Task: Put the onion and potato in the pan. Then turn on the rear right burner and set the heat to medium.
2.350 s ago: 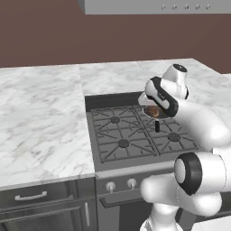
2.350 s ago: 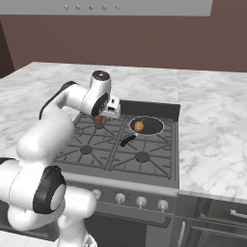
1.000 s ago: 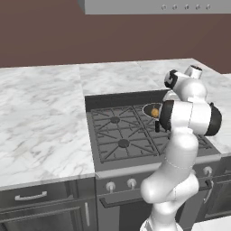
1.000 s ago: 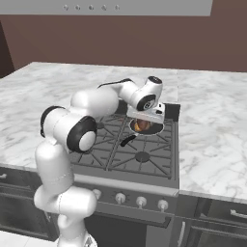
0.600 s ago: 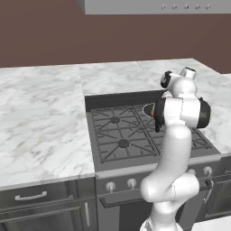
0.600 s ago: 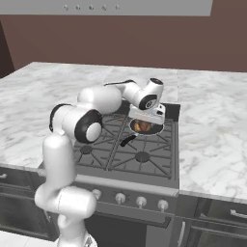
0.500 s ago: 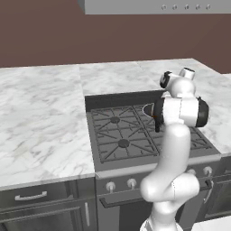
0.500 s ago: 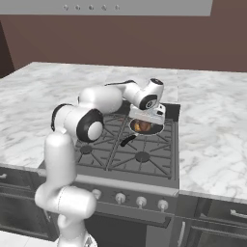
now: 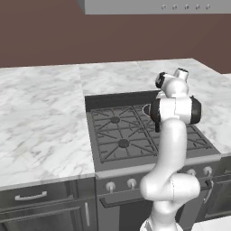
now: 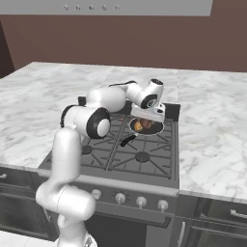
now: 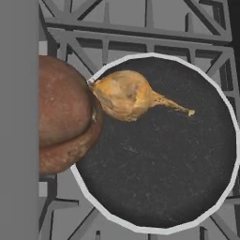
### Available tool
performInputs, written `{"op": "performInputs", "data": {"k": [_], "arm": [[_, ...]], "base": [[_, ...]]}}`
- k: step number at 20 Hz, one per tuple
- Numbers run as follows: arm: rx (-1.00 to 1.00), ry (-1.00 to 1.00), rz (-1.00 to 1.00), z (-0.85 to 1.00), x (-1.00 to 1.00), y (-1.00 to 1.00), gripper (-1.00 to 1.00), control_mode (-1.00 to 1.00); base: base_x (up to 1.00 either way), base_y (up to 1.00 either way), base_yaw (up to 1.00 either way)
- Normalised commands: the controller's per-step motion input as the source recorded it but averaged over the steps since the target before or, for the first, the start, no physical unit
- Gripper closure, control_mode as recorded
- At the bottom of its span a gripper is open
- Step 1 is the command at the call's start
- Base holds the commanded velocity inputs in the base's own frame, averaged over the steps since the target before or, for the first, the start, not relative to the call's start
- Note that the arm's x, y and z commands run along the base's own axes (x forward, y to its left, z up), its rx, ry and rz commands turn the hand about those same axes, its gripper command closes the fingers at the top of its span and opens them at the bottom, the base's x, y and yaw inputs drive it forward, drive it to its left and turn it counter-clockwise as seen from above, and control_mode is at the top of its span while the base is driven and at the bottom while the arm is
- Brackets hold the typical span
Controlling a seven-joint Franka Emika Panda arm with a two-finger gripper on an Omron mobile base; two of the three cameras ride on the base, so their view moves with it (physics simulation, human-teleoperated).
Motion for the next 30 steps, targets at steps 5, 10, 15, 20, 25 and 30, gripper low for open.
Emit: {"op": "performInputs", "data": {"k": [5,10,15,20,25,30], "arm": [[0.00,0.00,0.00,-0.08,0.53,-0.08,1.00,-1.00],[0.00,0.01,0.00,-0.05,0.26,-0.07,1.00,-1.00],[0.00,0.02,0.00,-0.20,0.00,-0.10,1.00,-1.00],[0.00,0.03,0.00,-0.40,0.00,-0.01,1.00,-1.00],[0.00,0.00,0.00,-0.31,0.21,0.00,1.00,-1.00],[0.00,0.00,0.00,-0.04,0.26,0.00,1.00,-1.00]], "base": [[0.00,0.00,0.00],[0.00,0.00,0.00],[0.00,0.00,0.00],[0.00,0.00,0.00],[0.00,0.00,0.00],[0.00,0.00,0.00]]}}
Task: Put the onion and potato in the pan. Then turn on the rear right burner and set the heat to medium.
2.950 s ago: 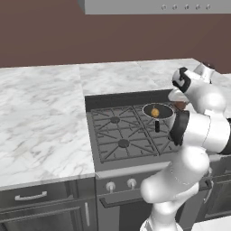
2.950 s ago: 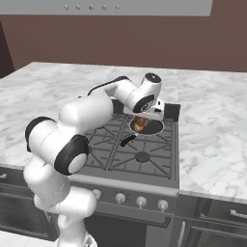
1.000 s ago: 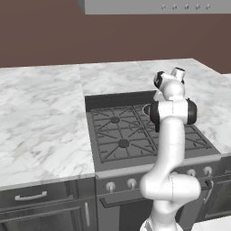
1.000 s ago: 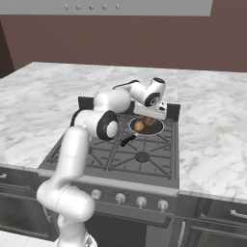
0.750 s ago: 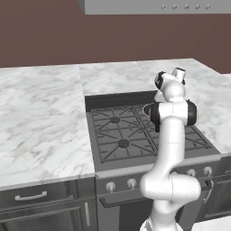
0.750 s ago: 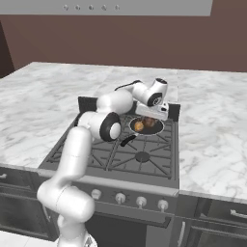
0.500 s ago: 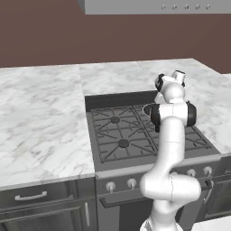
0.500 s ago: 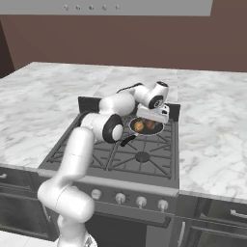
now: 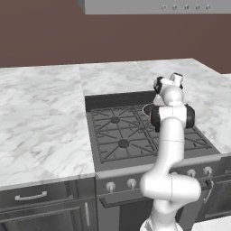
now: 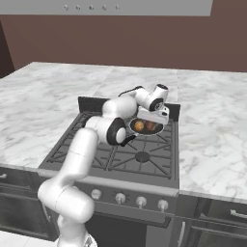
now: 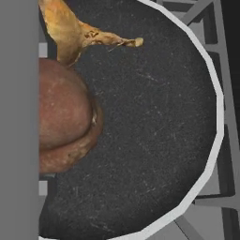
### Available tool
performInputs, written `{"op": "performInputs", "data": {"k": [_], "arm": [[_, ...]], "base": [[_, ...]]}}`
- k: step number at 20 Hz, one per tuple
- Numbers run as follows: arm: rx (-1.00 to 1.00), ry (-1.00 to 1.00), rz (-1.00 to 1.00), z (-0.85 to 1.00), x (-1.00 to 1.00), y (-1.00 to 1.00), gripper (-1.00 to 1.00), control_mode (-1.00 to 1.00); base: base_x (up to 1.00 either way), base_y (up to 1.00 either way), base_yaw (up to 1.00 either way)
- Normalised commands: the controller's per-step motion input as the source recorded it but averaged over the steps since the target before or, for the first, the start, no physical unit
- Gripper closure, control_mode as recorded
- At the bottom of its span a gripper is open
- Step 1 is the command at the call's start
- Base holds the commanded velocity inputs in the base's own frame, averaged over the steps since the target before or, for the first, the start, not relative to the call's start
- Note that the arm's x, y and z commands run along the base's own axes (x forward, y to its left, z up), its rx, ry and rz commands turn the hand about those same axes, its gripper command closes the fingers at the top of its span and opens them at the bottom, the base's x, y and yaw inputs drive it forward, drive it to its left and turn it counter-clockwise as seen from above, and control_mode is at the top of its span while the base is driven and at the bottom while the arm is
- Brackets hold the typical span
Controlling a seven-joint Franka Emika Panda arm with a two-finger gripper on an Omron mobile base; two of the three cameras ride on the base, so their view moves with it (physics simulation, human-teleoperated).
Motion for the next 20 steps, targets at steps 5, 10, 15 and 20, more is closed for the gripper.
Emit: {"op": "performInputs", "data": {"k": [5,10,15,20], "arm": [[0.00,0.00,0.00,-0.02,0.36,0.00,1.00,-1.00],[0.00,0.03,0.00,-0.01,0.06,0.00,1.00,-1.00],[0.00,0.03,0.00,0.00,0.00,0.00,1.00,-1.00],[0.00,0.00,0.00,0.00,0.00,0.00,-1.00,-1.00]], "base": [[0.00,0.00,0.00],[0.00,0.00,0.00],[0.00,0.00,0.00],[0.00,0.00,0.00]]}}
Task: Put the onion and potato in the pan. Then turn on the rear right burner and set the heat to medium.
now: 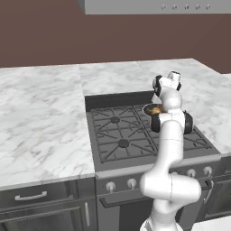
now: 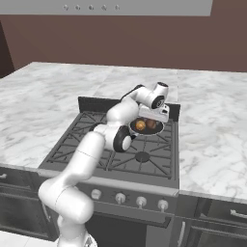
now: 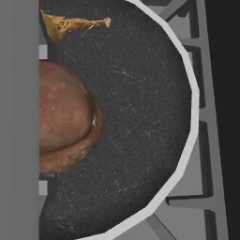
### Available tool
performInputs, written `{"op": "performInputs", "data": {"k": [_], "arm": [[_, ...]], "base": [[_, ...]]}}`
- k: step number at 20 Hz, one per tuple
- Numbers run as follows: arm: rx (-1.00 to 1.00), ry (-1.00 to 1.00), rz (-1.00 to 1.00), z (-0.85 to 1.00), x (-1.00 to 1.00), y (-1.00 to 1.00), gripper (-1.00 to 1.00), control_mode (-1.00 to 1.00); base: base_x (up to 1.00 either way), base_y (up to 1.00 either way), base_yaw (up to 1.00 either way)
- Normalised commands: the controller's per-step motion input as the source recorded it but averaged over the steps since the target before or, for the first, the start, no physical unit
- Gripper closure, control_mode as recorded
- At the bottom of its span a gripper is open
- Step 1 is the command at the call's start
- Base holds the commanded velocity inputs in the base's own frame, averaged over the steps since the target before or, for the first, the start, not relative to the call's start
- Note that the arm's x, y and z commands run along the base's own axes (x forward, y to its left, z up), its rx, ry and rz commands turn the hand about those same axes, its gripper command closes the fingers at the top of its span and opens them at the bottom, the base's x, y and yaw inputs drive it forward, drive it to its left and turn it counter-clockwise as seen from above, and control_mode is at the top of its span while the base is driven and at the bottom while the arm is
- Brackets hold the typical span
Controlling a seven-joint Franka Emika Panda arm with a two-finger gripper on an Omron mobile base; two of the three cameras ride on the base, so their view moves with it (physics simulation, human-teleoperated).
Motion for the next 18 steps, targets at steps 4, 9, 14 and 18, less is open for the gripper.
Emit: {"op": "performInputs", "data": {"k": [4,9,14,18], "arm": [[0.00,0.00,0.00,0.00,-0.02,0.00,-1.00,-1.00],[0.00,0.00,0.00,0.00,-0.41,0.02,-1.00,-1.00],[0.00,0.00,0.00,0.02,-0.50,0.13,-1.00,-1.00],[0.00,0.00,0.00,0.04,-0.84,0.22,-1.00,-1.00]], "base": [[0.00,0.00,0.00],[0.00,0.00,0.00],[0.00,0.00,0.00],[0.00,0.00,0.00]]}}
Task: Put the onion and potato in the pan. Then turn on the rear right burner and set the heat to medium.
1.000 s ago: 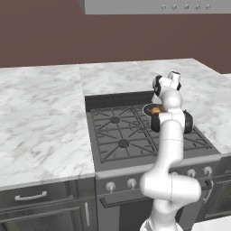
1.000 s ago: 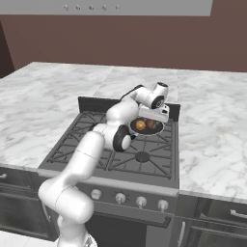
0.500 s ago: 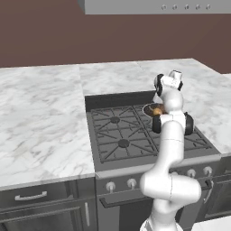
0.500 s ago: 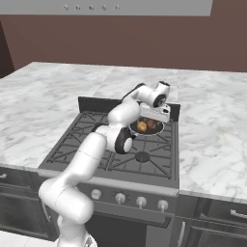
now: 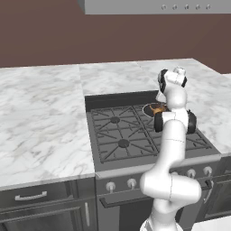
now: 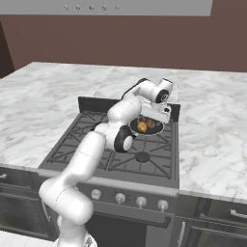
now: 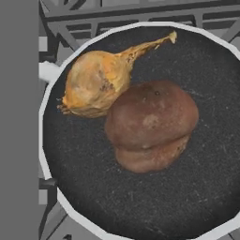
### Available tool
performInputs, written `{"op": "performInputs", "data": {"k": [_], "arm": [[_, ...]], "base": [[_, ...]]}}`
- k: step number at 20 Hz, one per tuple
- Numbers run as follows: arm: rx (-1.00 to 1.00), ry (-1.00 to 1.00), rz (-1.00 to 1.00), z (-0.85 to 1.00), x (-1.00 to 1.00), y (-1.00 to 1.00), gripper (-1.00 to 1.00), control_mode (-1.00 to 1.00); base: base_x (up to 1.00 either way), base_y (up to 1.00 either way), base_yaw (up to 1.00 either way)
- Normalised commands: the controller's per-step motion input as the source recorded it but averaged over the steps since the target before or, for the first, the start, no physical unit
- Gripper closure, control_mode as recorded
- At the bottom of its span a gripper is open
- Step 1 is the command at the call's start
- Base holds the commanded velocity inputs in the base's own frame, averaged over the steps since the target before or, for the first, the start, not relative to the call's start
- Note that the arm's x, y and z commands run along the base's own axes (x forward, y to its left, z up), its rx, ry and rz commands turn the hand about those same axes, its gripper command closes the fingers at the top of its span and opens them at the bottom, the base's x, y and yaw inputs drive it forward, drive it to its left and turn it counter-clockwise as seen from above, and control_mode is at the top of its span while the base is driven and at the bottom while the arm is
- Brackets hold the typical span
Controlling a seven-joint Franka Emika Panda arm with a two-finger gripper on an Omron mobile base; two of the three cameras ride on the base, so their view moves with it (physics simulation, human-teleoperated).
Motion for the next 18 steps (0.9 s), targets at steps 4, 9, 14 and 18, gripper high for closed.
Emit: {"op": "performInputs", "data": {"k": [4,9,14,18], "arm": [[0.00,-0.01,0.03,0.00,-1.00,0.24,-1.00,-1.00],[0.00,-0.14,0.03,0.17,-1.00,0.08,-1.00,-1.00],[0.00,-0.31,0.02,0.17,-1.00,0.00,-1.00,-1.00],[0.00,-0.36,0.02,0.29,-1.00,0.00,-1.00,-1.00]], "base": [[0.00,0.00,0.00],[0.00,0.00,0.00],[0.00,0.00,0.00],[0.00,0.00,0.00]]}}
